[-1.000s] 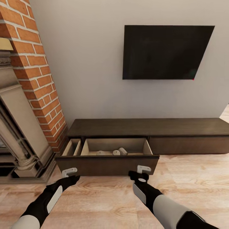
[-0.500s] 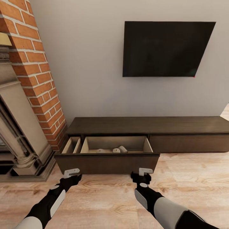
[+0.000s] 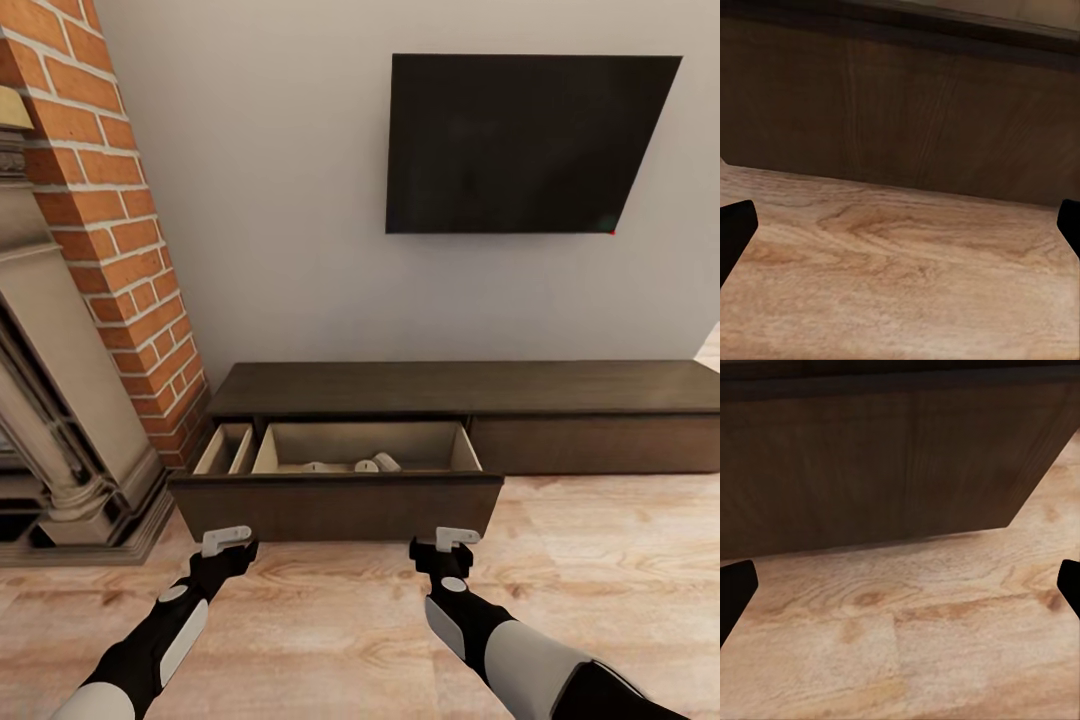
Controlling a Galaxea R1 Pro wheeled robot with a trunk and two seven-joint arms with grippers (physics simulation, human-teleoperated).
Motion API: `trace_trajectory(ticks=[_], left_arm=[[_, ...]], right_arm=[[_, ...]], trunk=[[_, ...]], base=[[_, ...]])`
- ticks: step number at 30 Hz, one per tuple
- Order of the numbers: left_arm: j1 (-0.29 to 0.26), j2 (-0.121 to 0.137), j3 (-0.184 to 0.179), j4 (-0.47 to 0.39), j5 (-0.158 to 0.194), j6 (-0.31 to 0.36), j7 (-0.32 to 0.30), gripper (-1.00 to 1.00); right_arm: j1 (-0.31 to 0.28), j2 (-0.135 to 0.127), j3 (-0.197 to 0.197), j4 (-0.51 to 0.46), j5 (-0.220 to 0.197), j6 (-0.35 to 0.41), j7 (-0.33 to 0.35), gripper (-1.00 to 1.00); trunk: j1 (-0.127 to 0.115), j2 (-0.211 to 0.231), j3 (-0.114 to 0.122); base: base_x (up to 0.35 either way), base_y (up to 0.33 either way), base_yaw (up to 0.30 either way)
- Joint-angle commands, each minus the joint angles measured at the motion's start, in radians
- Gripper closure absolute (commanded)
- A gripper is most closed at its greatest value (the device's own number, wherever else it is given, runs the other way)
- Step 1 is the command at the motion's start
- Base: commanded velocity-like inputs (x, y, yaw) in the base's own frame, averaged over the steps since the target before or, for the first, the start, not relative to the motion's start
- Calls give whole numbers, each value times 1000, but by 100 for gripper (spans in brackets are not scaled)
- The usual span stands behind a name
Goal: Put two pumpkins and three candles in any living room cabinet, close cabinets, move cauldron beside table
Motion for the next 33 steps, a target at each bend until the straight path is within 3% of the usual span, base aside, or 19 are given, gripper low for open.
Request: trace_trajectory(ticks=[1, 5, 9, 20, 33], left_arm=[[1, 0, 0, 0, 0, -5, -1, -100], [5, 1, -1, 1, 1, -70, -3, -100], [8, 1, -2, 2, 3, -113, -7, -100], [9, 0, -2, 3, 5, -121, -5, -100], [9, 1, -3, 4, 5, -121, -7, -100]], right_arm=[[0, 1, 0, 0, 0, -2, 1, -100], [0, 3, 0, 0, 0, -6, 1, -100], [0, 7, 0, 0, 1, -6, 1, -100], [0, 11, 0, 0, 0, -6, 1, -100], [0, 15, -4, -8, -2, -5, 5, -100]], trunk=[[4, -7, -3], [19, -35, -16], [19, -35, -16], [19, -35, -16], [19, -35, -16]], base=[[0, 0, 0], [0, 0, 0], [0, 0, 0], [5, 0, 0], [245, 0, 0]])
